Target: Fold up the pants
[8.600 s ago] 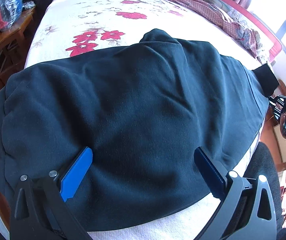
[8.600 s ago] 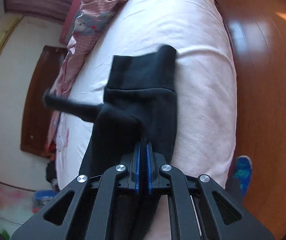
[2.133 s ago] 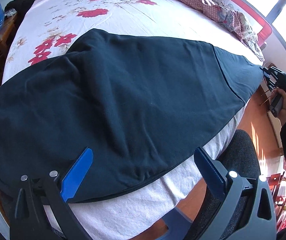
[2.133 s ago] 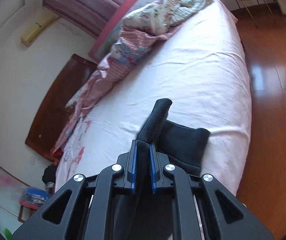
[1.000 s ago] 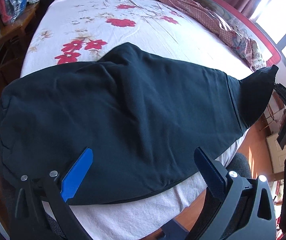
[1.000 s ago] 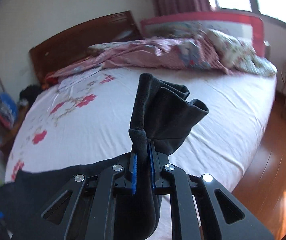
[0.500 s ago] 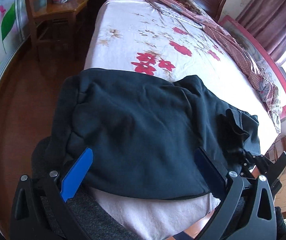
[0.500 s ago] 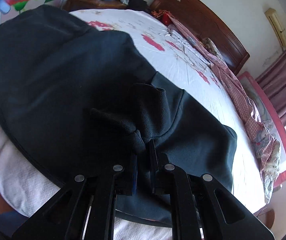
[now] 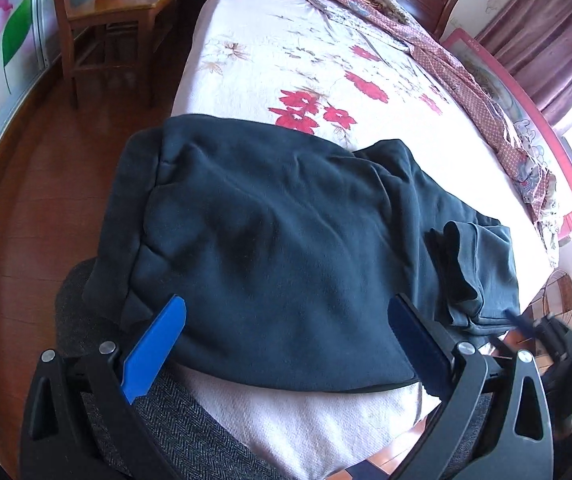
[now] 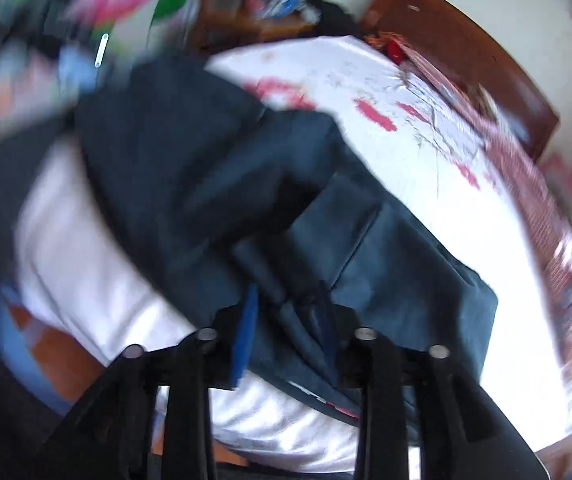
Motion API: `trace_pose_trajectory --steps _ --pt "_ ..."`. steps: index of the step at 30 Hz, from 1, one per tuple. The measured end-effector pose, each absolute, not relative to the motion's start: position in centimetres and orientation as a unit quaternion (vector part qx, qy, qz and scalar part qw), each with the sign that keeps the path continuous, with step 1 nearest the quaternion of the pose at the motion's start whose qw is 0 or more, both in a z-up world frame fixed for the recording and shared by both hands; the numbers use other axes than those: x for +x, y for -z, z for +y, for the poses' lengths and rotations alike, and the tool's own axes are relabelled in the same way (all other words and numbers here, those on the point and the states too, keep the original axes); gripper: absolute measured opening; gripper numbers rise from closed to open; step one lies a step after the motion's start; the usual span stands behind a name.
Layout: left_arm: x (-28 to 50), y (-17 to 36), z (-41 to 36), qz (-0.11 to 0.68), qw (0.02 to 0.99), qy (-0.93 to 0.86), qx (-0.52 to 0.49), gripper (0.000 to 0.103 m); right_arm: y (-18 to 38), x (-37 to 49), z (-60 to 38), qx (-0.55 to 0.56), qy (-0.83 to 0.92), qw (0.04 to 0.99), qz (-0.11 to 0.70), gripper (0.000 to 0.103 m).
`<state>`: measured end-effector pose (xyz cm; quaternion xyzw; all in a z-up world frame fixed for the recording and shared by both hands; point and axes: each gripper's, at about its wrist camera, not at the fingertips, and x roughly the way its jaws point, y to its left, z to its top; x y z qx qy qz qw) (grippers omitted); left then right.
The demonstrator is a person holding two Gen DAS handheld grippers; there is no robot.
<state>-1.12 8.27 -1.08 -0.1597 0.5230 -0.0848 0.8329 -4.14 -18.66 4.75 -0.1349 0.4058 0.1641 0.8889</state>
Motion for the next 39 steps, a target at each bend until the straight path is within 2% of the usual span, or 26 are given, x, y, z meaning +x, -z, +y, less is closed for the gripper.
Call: trace_pose_trajectory --steps 5,8,10,12,13,16,18,21,24,27,29,32,35,37,38,39 --pt "-1.2 1.3 7.9 0.526 0.829 0.091 -0.166 0.101 -5.0 1.3 -27.7 0.041 0.004 0.912 0.408 0.05" --pt "-1.4 1.2 7.7 0.523 0.83 0.095 -0.166 0.101 -1.8 3.0 -24.9 -0.072 0.059 0.903 0.42 0.05" --pt "-1.5 1.3 7.8 0.526 0.828 0.093 -0.168 0.101 1.9 3.2 -22.3 -0.092 0.003 0.881 0.464 0.05" --pt "-1.7 1.4 8.2 0.529 0.826 0.092 -0.173 0.101 3.5 0.6 -17.7 -0.239 0.018 0.879 0.413 0.047" --pt "-1.8 1.3 8.4 0.529 0.826 0.09 -0.173 0.101 3.2 -0.1 -17.0 -0.263 0.012 0.873 0.411 0.047" --pt "-2.0 1.3 9.3 0.526 0.83 0.084 -0.167 0.101 -0.2 -1.2 -18.7 -0.184 -0.022 0.897 0.401 0.048" --pt "-1.9 1.8 9.8 0.532 0.825 0.076 -0.173 0.101 -1.6 0.1 -20.6 -0.133 0.014 0.912 0.387 0.048" --pt "-1.8 2.3 10.2 0.54 0.818 0.069 -0.186 0.101 -0.9 3.1 -25.2 0.004 0.065 0.907 0.415 0.048" --pt "-1.9 2.1 9.9 0.536 0.82 0.074 -0.184 0.101 2.5 5.1 -24.2 -0.043 0.072 0.885 0.457 0.048" --pt "-2.0 2.1 9.7 0.537 0.819 0.079 -0.185 0.101 2.3 4.2 -23.1 -0.079 0.05 0.894 0.439 0.048" --pt "-2.0 2.2 9.7 0.537 0.818 0.079 -0.188 0.101 0.4 2.9 -25.0 0.019 -0.016 0.904 0.427 0.048" --pt "-1.9 2.6 9.8 0.541 0.815 0.077 -0.192 0.101 -0.7 3.5 -27.3 0.049 0.075 0.909 0.406 0.048" --pt "-1.8 2.8 9.8 0.543 0.813 0.077 -0.196 0.101 2.1 6.5 -27.4 0.0 0.127 0.886 0.446 0.048" --pt "-1.9 2.6 9.7 0.542 0.814 0.08 -0.195 0.101 2.6 7.6 -25.2 -0.076 0.143 0.885 0.436 0.05" --pt "-2.0 2.5 9.7 0.54 0.815 0.081 -0.195 0.101 2.1 7.5 -24.4 -0.091 0.128 0.889 0.431 0.05" --pt "-2.0 2.4 9.7 0.539 0.816 0.082 -0.193 0.101 1.2 7.4 -24.8 -0.059 0.097 0.898 0.425 0.05"
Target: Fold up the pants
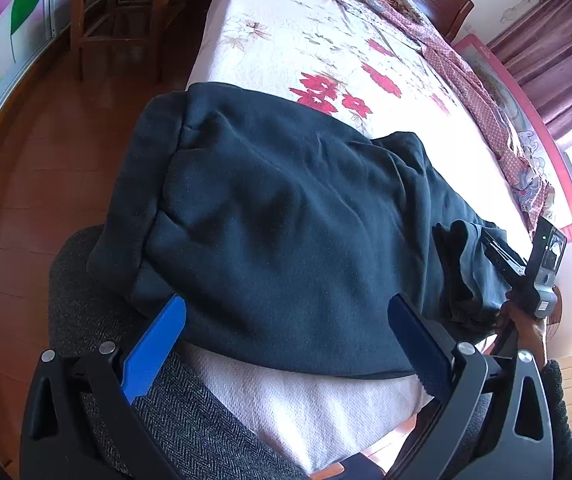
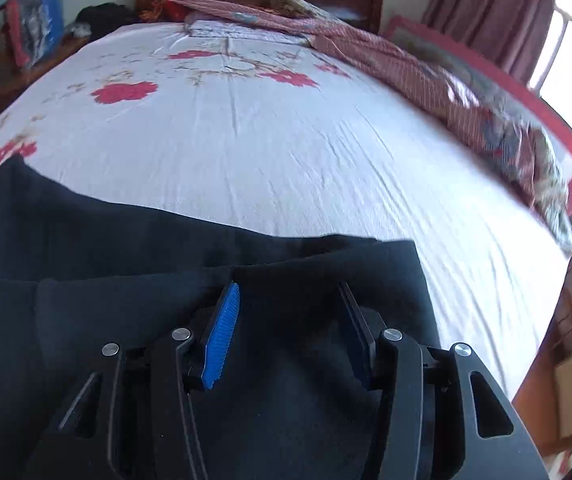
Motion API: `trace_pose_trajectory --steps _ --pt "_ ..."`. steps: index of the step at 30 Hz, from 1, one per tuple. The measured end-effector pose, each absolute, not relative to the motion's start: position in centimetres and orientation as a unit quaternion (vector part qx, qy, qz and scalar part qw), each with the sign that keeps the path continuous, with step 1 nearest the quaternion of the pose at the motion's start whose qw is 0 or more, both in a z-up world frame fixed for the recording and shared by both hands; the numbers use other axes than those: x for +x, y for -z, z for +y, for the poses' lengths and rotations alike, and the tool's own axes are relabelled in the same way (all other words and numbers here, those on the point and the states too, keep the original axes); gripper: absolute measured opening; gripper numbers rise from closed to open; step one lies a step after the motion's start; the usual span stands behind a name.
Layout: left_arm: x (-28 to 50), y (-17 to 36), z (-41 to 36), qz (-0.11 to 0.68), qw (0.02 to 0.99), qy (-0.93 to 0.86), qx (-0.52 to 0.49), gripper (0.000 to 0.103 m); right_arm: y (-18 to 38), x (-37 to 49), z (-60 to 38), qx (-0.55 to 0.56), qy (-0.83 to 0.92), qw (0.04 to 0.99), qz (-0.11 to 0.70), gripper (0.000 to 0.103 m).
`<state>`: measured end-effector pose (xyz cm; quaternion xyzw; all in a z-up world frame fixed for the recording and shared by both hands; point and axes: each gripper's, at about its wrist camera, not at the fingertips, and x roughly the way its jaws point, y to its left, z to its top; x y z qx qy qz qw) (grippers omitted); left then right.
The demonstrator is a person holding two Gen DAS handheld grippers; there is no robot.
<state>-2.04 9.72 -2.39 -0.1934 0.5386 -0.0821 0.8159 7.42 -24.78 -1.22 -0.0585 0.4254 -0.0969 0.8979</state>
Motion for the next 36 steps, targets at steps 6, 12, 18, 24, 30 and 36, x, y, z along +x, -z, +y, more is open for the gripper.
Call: trace_pose_trajectory --steps 6,12,18,24,30,36 --pt "-2.2 3.1 13.7 0.536 0.811 0.048 -0.227 0.101 2.4 5.7 -21.9 -0.053 0.033 0.885 0.461 0.05" --pt "-3.2 6.4 21.5 0.512 0.728 0.084 -0.447 0.101 1.5 3.0 -21.8 0.087 0.012 0.879 0.468 0.05" --pt "1.6 8.3 23.5 0.504 0.741 0.119 -0.428 0.101 0.3 1.8 -21.7 0.134 -0.001 0.863 0.488 0.05" --pt "6.5 9.4 22.1 0.535 0.748 0.182 -0.347 0.101 -2.3 0.0 -24.4 0.171 0.033 0.859 0.482 0.05" --pt "7.5 14.5 22.0 0.56 0.676 0.224 -0.423 0.101 -3.4 -0.7 -25.8 0.214 0.062 0.844 0.489 0.05" --pt "6.2 17.3 22.7 0.56 0.6 0.256 -0.511 0.101 -4.1 1.4 -23.4 0.199 0.041 0.843 0.497 0.05"
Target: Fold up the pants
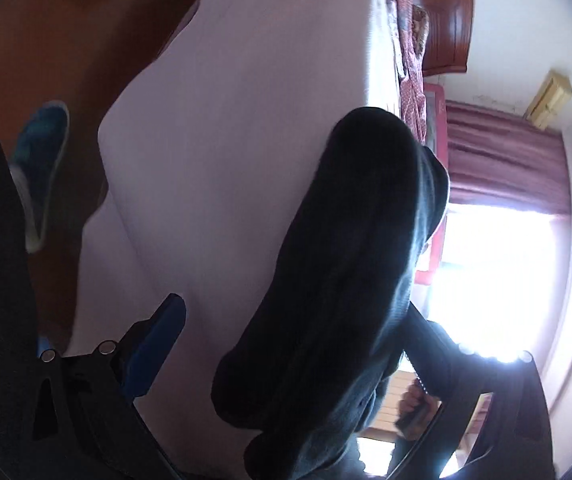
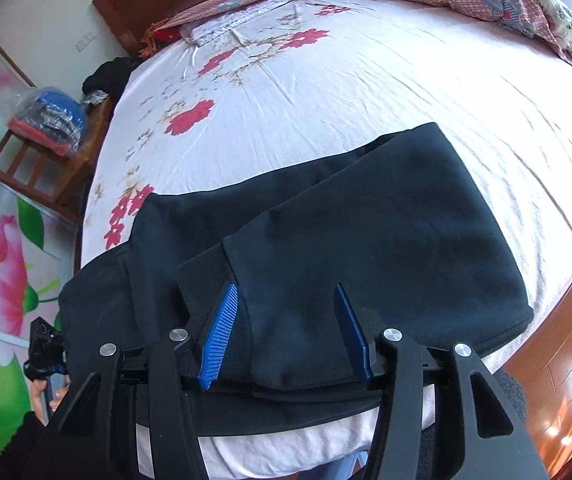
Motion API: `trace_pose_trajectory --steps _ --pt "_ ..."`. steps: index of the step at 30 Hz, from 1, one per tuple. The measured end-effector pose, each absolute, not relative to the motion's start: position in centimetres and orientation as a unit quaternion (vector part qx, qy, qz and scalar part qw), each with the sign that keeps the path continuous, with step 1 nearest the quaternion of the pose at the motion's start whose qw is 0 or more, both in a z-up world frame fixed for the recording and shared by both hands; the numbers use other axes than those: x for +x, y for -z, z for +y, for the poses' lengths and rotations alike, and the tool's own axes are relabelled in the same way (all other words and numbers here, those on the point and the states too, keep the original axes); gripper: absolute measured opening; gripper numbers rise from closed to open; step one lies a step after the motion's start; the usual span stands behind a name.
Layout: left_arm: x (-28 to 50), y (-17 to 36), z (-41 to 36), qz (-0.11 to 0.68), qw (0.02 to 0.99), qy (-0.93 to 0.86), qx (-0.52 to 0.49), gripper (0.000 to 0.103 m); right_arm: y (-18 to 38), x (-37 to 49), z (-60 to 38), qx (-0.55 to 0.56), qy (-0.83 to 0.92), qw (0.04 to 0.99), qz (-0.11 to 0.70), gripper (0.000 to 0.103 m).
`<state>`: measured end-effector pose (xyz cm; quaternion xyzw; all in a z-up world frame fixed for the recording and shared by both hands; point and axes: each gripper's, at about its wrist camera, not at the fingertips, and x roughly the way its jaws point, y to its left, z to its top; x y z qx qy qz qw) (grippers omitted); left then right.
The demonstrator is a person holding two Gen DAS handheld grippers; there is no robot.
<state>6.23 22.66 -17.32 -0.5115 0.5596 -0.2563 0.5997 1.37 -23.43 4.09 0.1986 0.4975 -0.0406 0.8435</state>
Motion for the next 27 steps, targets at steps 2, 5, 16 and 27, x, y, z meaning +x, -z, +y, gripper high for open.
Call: trace_pose_trajectory --steps 2,5,16,27 --pt "5.8 17.3 22.6 0.556 0.595 0.264 -0.517 0.101 -4.5 2.1 -22.1 0.184 0.026 0.847 0.498 0.05" --pt "4.9 17.7 22.2 0.556 0.569 0.278 -0.538 0.097 -5.3 3.0 -20.4 0.167 0.005 0.855 0.491 0.05" --pt "3.4 11.1 22.1 0.53 0.662 0.217 -0.484 0.024 -4.8 2.2 -20.3 0.18 -0.01 0.852 0.491 0.05" --pt "5.2 -6.6 9.4 0.476 0.757 0.281 -0.348 0.023 -1.6 -2.5 -26.5 0.271 0.016 0.844 0.462 0.05"
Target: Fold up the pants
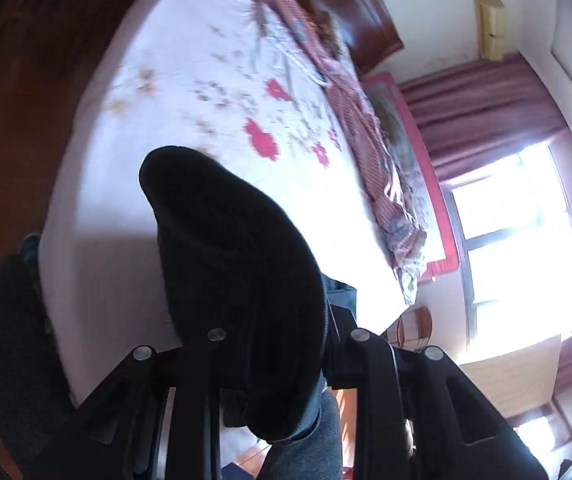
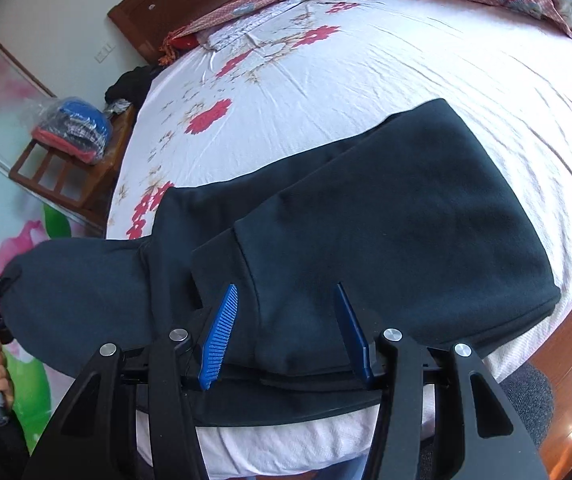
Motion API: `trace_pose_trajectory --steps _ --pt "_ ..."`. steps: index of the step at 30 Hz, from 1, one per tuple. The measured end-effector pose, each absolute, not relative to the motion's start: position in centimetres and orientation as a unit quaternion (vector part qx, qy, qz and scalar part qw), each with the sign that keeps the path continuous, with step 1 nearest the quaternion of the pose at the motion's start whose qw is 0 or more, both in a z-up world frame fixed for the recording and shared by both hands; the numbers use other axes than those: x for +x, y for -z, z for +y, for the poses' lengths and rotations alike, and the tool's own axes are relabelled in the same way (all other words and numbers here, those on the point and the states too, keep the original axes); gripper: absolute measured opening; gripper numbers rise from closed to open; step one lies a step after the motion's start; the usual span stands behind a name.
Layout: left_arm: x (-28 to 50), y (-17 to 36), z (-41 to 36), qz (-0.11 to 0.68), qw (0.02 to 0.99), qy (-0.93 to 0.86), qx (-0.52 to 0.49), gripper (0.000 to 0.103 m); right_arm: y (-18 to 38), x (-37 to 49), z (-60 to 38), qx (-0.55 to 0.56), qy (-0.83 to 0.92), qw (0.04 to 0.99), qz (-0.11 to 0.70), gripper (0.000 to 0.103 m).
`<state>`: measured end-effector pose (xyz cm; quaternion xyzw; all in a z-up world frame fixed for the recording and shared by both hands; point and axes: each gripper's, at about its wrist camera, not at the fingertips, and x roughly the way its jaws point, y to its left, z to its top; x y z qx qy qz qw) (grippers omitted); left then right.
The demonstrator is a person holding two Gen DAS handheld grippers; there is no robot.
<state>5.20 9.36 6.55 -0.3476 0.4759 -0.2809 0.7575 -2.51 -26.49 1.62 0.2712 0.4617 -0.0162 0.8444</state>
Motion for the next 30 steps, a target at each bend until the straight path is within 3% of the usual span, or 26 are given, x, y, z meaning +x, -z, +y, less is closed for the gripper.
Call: trace_pose_trajectory --steps 8,13,15,17,19,22,26,30 --pt "6.5 -13.2 -6.6 0.484 0.733 0.415 -0.235 0.023 0.8 -9.0 -34.1 0.369 0.057 0.832 0.411 0.05" --pt "5.5 -10.1 -18.5 0.503 0.729 0.444 -0.141 0.024 2.2 -12.7 -38.0 0.419 0.097 0.816 0.386 0.05" --pt "5.1 -6.6 -23.1 0.527 0.721 0.44 -0.097 0.032 2.6 -14.0 -39.4 0.435 0.123 0.809 0.376 0.05" --pt "5.3 -3.0 -26.2 0.568 0.7 0.426 -0.081 0.052 3.0 -15.0 -40.5 0.449 0.145 0.8 0.37 0.05" --pt "3.4 -0.8 -28.1 0.593 0.674 0.437 -0.067 0.063 2.9 -15.7 -41.2 0.455 0.16 0.797 0.364 0.05" --pt "0.2 -2.7 -27.1 0.565 0.683 0.462 -0.021 0.08 2.0 -16.0 -41.2 0.444 0.159 0.807 0.356 0.05" --pt "-1.5 -6.8 -17.4 0.49 0.737 0.464 -0.028 0.098 -0.2 -14.1 -39.0 0.439 0.083 0.829 0.335 0.05" --pt "1.3 -6.2 -7.4 0.488 0.788 0.368 -0.071 0.1 -0.6 -11.1 -36.7 0.443 0.043 0.822 0.354 0.05"
